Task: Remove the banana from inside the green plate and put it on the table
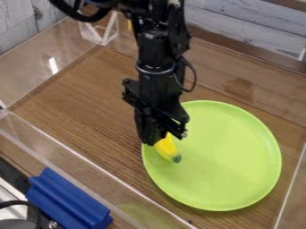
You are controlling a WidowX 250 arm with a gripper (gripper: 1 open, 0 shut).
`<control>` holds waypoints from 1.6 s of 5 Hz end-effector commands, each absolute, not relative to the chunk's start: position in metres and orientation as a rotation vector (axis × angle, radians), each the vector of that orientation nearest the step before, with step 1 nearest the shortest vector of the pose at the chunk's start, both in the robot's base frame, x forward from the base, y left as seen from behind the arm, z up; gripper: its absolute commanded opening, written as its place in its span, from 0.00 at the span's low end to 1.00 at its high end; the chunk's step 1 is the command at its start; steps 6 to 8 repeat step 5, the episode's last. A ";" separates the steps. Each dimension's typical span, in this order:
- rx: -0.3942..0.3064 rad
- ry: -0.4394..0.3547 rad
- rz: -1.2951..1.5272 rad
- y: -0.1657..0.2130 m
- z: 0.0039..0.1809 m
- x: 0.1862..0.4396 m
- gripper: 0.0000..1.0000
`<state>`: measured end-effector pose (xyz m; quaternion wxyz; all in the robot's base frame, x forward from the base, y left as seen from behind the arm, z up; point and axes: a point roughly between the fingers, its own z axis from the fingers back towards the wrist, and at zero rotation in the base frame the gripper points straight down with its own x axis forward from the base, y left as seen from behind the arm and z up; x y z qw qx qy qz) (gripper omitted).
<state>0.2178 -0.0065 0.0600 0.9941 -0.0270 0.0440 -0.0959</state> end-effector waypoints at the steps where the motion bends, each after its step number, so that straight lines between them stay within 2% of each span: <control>1: -0.047 0.044 -0.195 -0.003 0.065 0.228 1.00; 2: -0.040 0.046 -0.197 0.000 0.068 0.229 0.00; 3: -0.034 0.048 -0.198 0.003 0.070 0.230 0.00; 4: -0.033 0.049 -0.197 0.004 0.067 0.230 1.00; 8: -0.032 0.051 -0.194 0.006 0.063 0.231 1.00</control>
